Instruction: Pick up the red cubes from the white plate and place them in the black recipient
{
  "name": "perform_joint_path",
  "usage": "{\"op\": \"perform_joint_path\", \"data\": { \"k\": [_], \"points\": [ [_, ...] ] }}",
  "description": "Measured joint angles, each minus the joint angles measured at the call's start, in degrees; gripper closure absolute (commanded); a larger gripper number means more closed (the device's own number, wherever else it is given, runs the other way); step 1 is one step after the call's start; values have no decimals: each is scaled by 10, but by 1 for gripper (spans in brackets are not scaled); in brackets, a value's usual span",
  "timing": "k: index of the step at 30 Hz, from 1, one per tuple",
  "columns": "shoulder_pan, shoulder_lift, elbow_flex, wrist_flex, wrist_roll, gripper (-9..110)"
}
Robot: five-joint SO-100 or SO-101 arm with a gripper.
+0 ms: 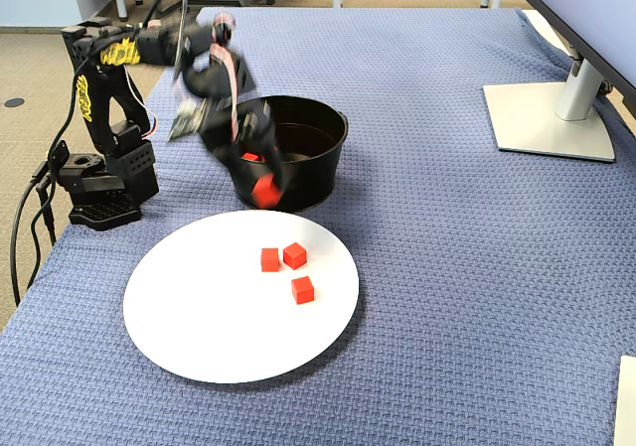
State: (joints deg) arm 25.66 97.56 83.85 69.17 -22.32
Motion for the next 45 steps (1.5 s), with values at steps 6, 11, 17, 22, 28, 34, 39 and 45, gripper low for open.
{"op": "perform_joint_path", "data": {
  "k": [6, 11, 17, 22, 28, 34, 39, 45],
  "points": [
    [-160, 105, 89, 0, 104, 102],
    [-292, 166, 162, 0, 118, 68],
    [-316, 179, 183, 0, 68, 66],
    [-186, 131, 159, 0, -33, 69],
    [24, 0, 104, -44, -177, 73],
    [125, -207, -53, -37, -200, 74],
    [125, -353, -184, -4, -215, 74],
    [118, -434, -274, 35, -238, 74]
  ]
}}
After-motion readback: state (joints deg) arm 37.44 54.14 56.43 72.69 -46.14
